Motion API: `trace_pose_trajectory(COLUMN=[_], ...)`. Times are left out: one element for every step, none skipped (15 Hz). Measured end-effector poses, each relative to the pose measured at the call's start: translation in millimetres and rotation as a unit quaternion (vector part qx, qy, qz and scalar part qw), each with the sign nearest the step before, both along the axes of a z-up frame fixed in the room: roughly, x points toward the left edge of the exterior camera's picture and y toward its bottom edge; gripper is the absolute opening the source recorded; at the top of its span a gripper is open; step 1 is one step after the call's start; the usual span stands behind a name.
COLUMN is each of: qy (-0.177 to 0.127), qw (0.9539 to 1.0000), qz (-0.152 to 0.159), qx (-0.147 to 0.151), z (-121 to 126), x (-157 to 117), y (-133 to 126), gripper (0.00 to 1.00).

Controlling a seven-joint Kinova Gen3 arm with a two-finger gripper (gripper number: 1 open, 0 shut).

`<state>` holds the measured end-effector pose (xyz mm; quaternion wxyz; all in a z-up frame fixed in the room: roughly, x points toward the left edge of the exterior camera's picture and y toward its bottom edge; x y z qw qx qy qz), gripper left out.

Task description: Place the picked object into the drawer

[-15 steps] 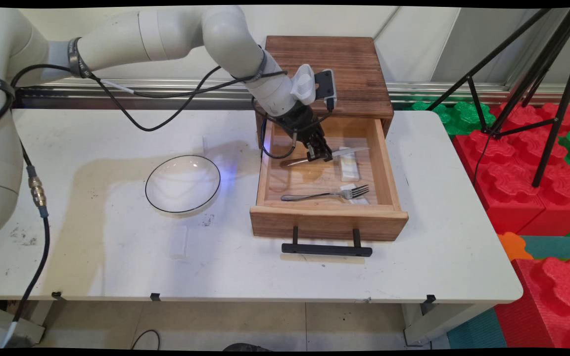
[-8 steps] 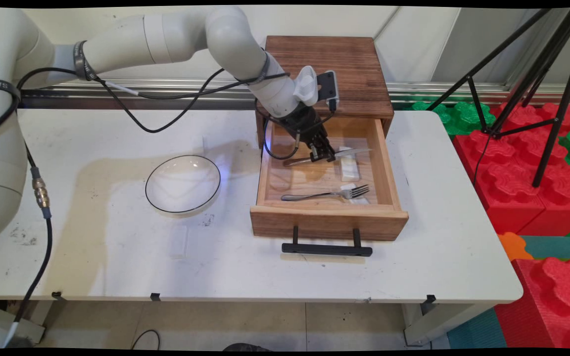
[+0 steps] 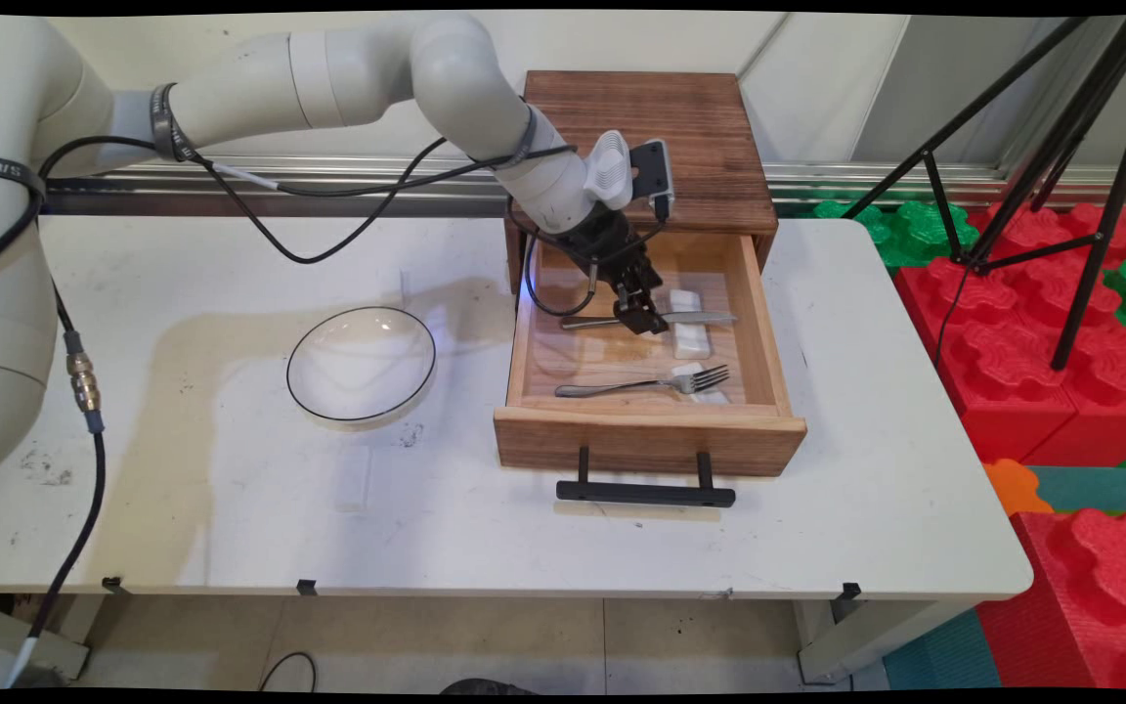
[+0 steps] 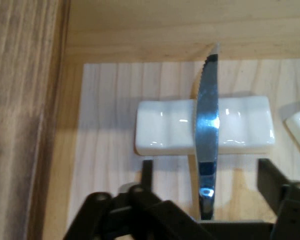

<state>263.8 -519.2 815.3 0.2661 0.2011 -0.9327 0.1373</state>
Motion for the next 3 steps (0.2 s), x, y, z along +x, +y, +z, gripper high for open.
trace_pose_trajectory(qy=[0.000, 0.001, 0.002], qw=[1.0000, 1.0000, 1.0000], qz=[0.001, 0.002, 0.005], qx=[-0.002, -0.004, -0.006], z=[0.5, 1.5, 2.9], x=[0.4, 1.0, 2.4], y=[0.0, -0.1, 0.3], gripper=[1.00, 1.00, 1.00])
